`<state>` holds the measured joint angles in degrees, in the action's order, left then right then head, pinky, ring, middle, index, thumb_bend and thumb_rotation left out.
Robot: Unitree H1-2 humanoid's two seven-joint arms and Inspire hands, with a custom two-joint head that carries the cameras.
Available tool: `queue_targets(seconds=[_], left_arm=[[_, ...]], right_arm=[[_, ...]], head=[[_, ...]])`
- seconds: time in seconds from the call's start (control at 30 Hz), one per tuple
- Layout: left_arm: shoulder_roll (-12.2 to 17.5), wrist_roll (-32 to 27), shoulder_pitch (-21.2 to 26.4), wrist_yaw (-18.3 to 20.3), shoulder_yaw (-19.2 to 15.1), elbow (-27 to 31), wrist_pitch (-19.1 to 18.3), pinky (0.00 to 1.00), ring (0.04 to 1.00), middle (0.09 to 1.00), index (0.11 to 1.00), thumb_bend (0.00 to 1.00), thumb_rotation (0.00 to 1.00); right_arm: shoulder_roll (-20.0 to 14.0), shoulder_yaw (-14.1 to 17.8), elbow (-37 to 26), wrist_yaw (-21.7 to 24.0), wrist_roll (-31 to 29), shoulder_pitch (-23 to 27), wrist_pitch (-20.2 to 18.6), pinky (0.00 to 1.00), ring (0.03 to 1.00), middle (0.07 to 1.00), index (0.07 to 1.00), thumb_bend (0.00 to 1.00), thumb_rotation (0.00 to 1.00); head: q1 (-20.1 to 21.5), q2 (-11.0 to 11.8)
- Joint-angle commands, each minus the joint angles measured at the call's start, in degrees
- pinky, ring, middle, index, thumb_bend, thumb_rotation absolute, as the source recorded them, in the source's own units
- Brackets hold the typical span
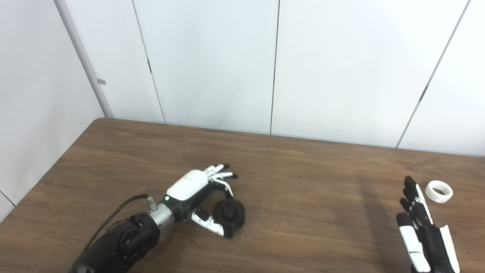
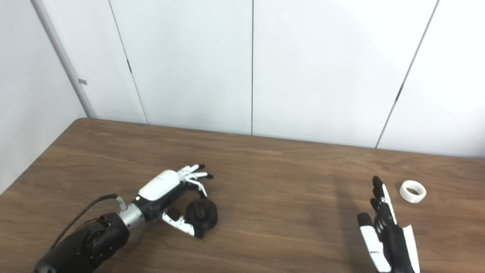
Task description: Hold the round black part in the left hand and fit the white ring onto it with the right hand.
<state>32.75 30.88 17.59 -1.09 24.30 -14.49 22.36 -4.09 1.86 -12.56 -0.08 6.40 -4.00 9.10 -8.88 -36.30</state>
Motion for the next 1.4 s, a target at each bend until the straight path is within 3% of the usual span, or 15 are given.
queue_targets(seconds=[0.0,0.23,0.5,0.8,1.13,1.23,1.37], left_arm=[[-1.16,2.28,-1.65,5.27,3.00,1.53,1.54,1.00,1.000,0.891,0.480,0.52,0.06],[-2.29,5.45,-0.56,4.30,4.13,1.59,3.90,1.00,1.000,0.889,0.480,0.52,0.06],[-4.18,7.15,0.21,5.18,4.20,2.65,3.06,1.00,1.000,0.881,0.480,0.52,0.06],[-5.42,8.63,2.44,0.94,5.89,-0.38,4.52,1.00,1.000,0.871,0.480,0.52,0.06],[-5.07,7.73,3.57,-1.26,6.20,-2.85,4.54,1.00,1.000,0.874,0.480,0.52,0.06],[-5.09,7.12,3.63,-2.00,6.42,-4.01,4.54,1.00,1.000,0.873,0.480,0.52,0.06],[-4.99,6.39,3.83,-3.93,7.68,-5.61,4.55,1.00,1.000,0.867,0.481,0.52,0.06]], right_arm=[[0.34,-0.16,-2.65,-0.64,0.65,0.89,0.71,0.98,1.000,0.988,0.971,0.50,0.87],[0.71,-0.70,-4.51,-0.81,2.52,1.01,0.41,1.00,1.000,0.984,0.962,0.51,0.89],[1.51,-1.64,-7.37,-0.80,3.94,0.55,-2.25,1.00,1.000,0.987,0.964,0.47,0.89],[1.55,-2.09,-8.71,-0.53,3.18,0.26,-3.33,1.00,1.000,0.996,0.979,0.48,0.88],[1.95,-1.32,-10.77,-1.66,4.60,0.51,-5.08,0.99,1.000,0.985,0.969,0.46,0.88],[2.00,-0.18,-11.14,-3.13,7.93,1.05,-7.98,0.96,0.980,0.965,0.951,0.43,0.78],[1.83,2.39,-12.10,-4.71,9.45,3.07,-11.89,0.86,0.928,0.925,0.901,0.50,0.52]], head=[[0.20,-0.12],[1.75,-0.62],[4.51,-1.65],[7.75,-3.05],[11.21,-2.43],[12.86,-2.13],[14.13,-1.89]])
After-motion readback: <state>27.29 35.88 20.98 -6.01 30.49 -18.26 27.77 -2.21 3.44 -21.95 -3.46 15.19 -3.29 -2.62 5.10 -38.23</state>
